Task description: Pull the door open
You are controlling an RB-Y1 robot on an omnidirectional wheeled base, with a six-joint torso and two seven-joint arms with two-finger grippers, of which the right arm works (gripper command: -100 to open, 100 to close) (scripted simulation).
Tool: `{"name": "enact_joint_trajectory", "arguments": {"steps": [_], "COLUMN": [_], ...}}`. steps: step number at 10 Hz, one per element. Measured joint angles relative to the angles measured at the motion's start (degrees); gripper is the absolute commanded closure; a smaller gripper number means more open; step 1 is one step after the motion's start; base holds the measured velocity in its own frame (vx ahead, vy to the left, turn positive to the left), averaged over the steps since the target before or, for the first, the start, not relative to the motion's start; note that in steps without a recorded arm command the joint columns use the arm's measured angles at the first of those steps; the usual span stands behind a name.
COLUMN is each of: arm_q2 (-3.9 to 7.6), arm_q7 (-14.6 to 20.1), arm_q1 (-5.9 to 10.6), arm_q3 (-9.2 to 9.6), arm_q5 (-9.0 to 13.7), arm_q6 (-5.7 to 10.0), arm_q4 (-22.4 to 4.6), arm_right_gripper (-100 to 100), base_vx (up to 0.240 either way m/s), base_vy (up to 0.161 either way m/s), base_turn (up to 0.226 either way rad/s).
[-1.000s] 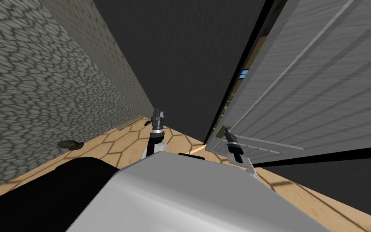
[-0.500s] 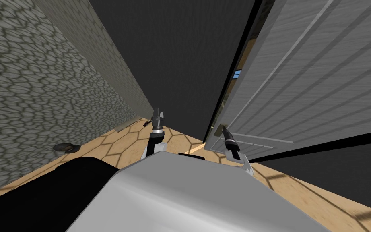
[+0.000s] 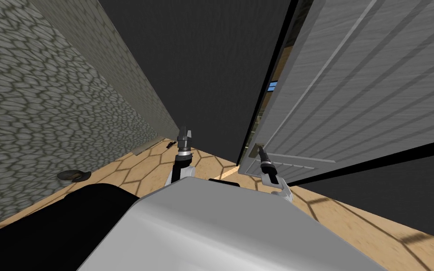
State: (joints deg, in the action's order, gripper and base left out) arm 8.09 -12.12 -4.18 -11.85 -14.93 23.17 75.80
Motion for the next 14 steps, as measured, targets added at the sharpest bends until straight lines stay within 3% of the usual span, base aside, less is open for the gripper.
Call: {"name": "enact_joint_trajectory", "arguments": {"steps": [5, 7, 10, 11, 14], "arm_q2": [0.08, 1.17, 0.94, 0.89, 1.97], "arm_q7": [4.91, 7.90, 12.00, 13.37, 10.07], "arm_q1": [0.43, 0.92, 3.55, 4.38, 3.35], "arm_q3": [3.48, 5.22, 8.89, 10.01, 9.19], "arm_q5": [4.31, 6.86, 11.08, 12.68, 10.20], "arm_q6": [-0.54, -0.40, -0.08, 0.49, 1.45], "arm_q4": [-0.05, -0.72, -1.87, -2.82, -2.84], "arm_right_gripper": [100, 100, 100, -100, -100], "base_vx": [-0.043, -0.051, -0.057, -0.037, -0.001], "base_vy": [-0.007, -0.006, 0.004, 0.013, 0.024], "base_turn": [-0.035, -0.040, -0.027, -0.045, -0.035]}}
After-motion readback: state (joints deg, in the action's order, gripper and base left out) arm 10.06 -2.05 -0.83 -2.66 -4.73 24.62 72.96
